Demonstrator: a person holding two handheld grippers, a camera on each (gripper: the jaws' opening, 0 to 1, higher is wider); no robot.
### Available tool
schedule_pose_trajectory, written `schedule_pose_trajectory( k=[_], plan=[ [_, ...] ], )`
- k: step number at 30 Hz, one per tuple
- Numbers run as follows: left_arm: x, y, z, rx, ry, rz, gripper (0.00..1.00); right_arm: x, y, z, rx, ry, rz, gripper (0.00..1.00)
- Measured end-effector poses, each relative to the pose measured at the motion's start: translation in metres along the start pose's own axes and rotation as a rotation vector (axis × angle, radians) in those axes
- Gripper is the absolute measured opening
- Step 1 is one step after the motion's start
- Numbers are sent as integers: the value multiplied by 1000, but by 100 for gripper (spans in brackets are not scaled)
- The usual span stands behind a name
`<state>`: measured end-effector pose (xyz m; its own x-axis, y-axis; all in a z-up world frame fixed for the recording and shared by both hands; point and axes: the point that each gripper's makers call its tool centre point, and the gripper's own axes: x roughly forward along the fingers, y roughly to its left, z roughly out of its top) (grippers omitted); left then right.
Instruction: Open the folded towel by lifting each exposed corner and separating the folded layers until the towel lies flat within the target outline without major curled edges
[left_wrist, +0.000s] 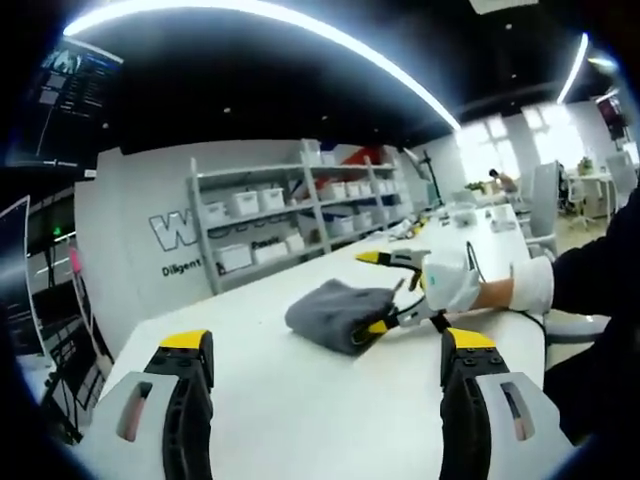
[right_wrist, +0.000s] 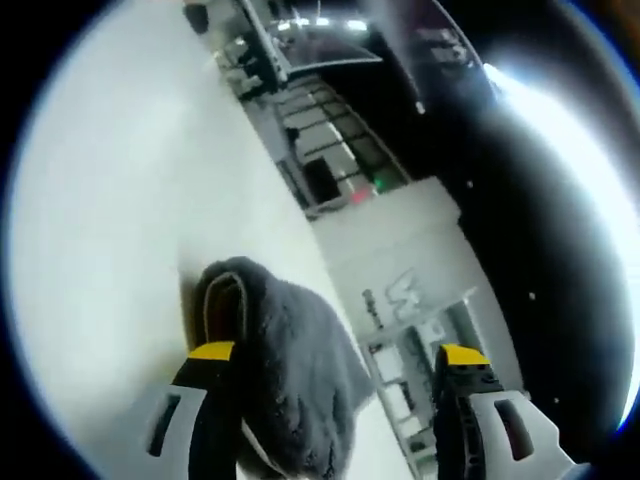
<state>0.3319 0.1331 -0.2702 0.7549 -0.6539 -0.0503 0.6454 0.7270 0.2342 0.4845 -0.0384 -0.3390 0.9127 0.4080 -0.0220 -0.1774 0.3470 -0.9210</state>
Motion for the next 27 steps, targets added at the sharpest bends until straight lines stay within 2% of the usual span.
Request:
schedule_pose_trajectory(
  k=[4, 12, 16, 20, 24, 27],
  plan=[
    [-2, 1, 2, 2, -4, 3, 93, -4, -7, -7, -41, 31, -27, 77],
    [-2, -6, 2, -15, -9, -27, 93, -7, -8, -15, -50, 51, -30, 75],
    [-2, -7, 1, -17, -6, -34, 93, -9, -16, -25, -46, 83, -56, 82],
    [0, -8, 0, -21, -2, -38, 93, -11, -19, -37, -45, 117, -61, 81],
    [0, -9, -1, -18, 3, -43, 92, -14, -18, -50, -86, 140, -38, 71],
    [2, -10, -3, -20, 5, -47, 92, -14, -13, -59, -29, 151, 5, 61]
  ],
)
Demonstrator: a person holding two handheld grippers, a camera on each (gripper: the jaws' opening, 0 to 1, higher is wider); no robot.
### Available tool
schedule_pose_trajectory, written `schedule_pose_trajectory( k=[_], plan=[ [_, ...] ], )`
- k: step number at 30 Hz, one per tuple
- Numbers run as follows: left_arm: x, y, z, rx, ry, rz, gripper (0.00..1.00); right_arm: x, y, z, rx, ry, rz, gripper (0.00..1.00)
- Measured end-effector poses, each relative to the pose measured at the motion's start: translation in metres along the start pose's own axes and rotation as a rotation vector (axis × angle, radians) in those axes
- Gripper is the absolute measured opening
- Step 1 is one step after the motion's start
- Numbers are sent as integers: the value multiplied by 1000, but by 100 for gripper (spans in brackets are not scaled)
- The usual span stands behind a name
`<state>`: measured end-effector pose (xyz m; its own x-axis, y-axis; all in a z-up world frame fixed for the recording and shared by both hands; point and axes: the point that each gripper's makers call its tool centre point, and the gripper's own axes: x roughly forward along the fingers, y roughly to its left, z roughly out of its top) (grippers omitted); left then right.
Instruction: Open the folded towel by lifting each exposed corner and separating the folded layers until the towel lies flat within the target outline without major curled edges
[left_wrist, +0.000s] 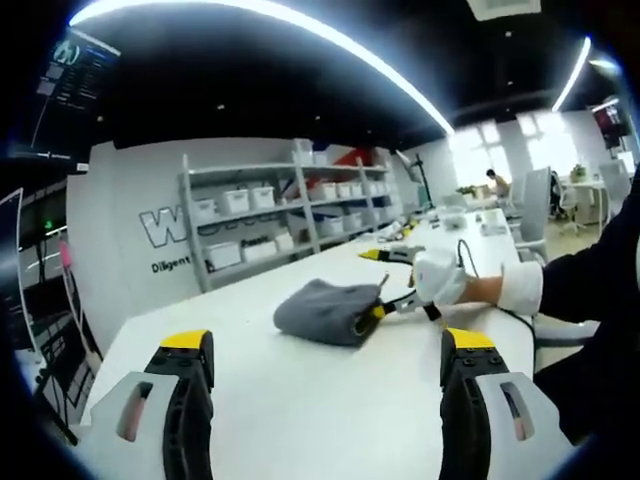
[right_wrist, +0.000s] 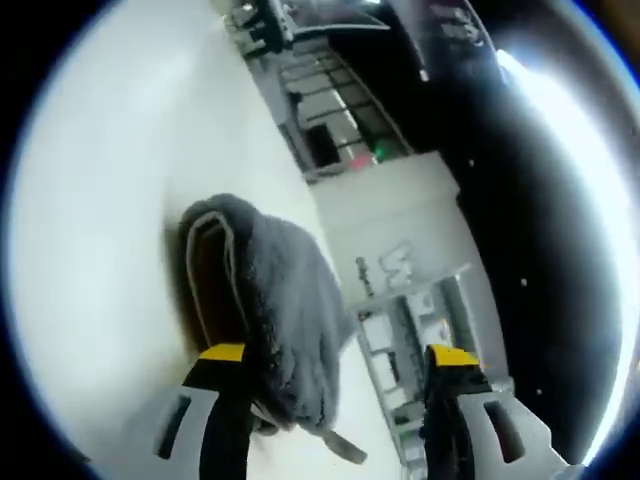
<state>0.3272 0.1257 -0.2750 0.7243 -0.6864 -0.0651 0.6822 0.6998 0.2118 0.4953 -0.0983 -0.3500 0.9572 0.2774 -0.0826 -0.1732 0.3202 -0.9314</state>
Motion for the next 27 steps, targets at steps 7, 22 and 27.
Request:
schedule_pose_trajectory(
  k=[7, 22, 27],
  plan=[
    [4, -3, -3, 3, 13, -8, 92, 1, 6, 1, 4, -3, 24, 52],
    [9, -8, -5, 4, 9, -31, 93, 2, 19, 10, 141, -34, 109, 11],
    [9, -4, -2, 19, -2, -10, 92, -5, 15, 25, 145, -75, 93, 4]
  ],
)
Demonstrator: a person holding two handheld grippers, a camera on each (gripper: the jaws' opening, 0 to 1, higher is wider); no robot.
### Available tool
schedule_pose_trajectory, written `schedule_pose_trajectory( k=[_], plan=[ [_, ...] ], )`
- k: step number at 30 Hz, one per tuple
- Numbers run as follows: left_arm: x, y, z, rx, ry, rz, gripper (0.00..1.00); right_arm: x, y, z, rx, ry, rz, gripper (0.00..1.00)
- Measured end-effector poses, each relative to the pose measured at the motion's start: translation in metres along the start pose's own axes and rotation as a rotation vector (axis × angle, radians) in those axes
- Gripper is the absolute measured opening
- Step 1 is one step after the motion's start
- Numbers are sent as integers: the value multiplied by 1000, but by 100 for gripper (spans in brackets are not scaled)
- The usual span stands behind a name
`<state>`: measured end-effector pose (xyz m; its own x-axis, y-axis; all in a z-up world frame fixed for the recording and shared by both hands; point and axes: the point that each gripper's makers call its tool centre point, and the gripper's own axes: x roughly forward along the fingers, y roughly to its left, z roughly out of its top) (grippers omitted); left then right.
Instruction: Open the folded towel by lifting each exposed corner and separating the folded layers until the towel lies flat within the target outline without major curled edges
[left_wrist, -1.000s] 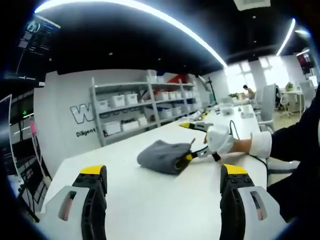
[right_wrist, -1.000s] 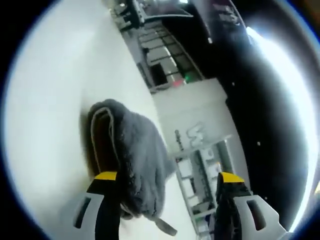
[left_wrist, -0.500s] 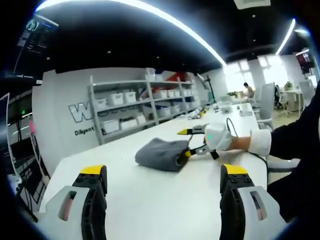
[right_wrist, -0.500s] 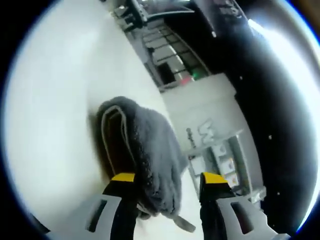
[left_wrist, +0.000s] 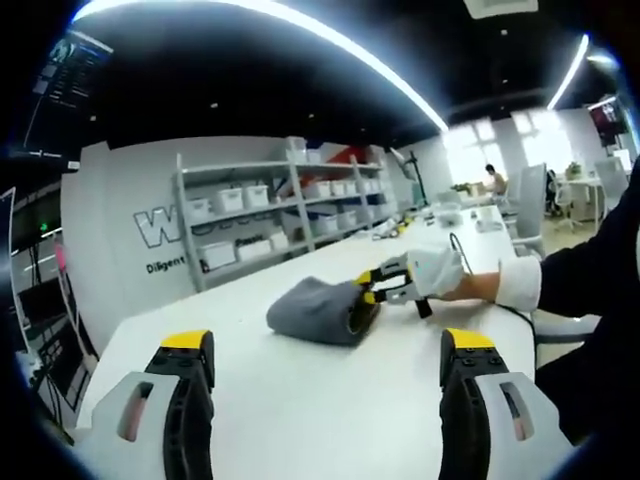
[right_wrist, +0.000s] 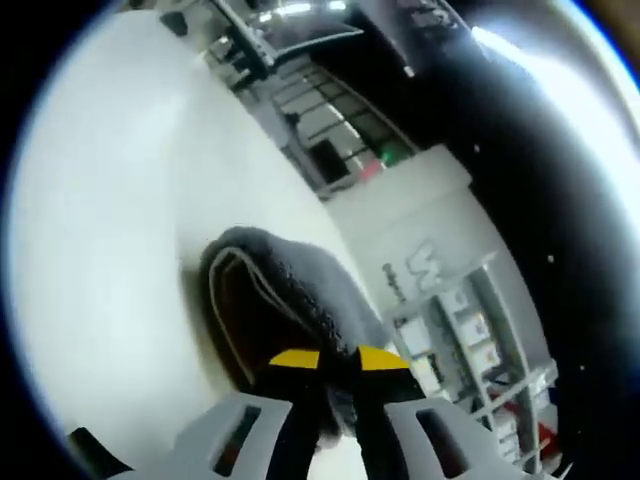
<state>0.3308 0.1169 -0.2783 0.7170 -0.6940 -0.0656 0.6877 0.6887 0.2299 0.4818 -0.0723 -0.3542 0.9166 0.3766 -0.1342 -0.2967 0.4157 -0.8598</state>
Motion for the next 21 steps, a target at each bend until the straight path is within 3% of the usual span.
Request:
schedule_pose_trajectory(
  k=[6, 14, 21],
  plan=[
    [1, 0, 0, 7, 0, 4, 91, -2, 0, 8, 1, -18, -11, 3],
    [6, -8, 10, 7, -68, -9, 94, -8, 0, 25, 40, -65, -21, 3],
    [13, -6, 9, -23, -84, -9, 97, -6, -2, 26, 53, -66, -35, 3]
  ],
)
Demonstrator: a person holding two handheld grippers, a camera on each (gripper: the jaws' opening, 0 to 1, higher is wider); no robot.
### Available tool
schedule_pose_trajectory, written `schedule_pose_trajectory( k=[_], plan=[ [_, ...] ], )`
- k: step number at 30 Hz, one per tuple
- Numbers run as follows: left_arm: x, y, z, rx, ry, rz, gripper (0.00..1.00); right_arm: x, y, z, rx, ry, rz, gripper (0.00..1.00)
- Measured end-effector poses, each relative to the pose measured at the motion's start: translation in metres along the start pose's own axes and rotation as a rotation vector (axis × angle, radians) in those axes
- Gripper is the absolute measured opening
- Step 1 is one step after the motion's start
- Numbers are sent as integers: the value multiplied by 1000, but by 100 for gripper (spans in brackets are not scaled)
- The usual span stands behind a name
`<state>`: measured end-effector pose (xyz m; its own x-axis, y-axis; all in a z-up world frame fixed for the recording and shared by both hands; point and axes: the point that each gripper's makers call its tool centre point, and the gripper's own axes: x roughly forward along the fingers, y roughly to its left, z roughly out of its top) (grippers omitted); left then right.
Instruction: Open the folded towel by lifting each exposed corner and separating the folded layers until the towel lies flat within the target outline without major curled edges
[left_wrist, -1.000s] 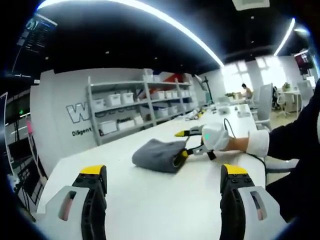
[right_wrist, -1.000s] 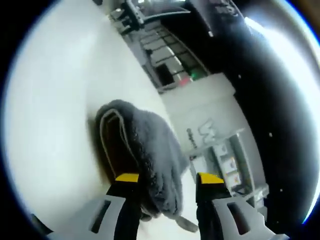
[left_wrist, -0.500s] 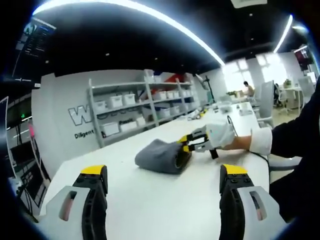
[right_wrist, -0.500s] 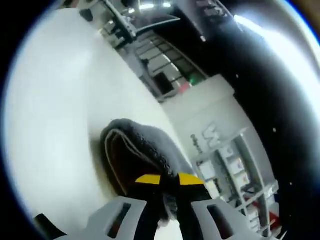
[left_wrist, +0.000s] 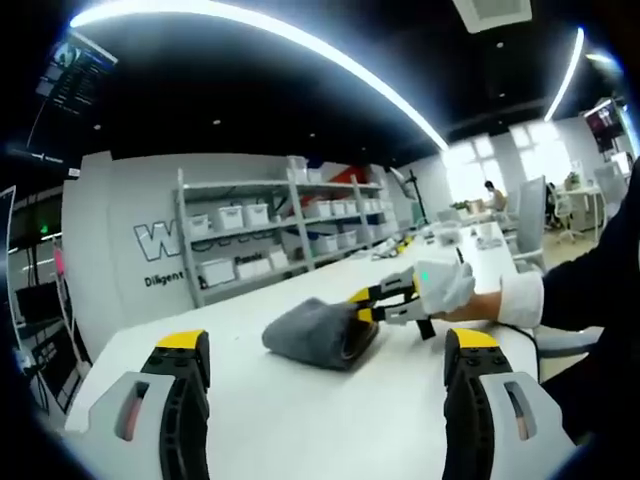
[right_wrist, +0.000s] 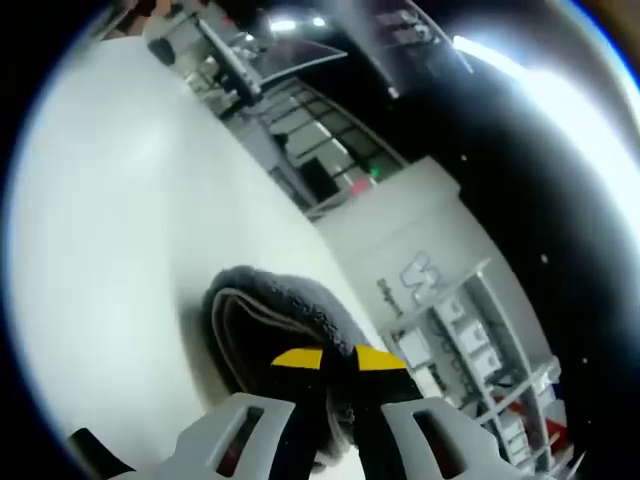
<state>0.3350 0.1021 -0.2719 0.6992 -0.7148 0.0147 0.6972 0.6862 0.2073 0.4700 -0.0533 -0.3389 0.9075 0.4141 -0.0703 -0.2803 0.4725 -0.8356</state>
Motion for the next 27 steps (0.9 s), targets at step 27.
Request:
schedule_pose_trajectory(
  k=[27],
  plan=[
    [93, 17, -30, 35, 164, 21, 91, 1, -1, 18, 155, -12, 4, 2]
  ],
)
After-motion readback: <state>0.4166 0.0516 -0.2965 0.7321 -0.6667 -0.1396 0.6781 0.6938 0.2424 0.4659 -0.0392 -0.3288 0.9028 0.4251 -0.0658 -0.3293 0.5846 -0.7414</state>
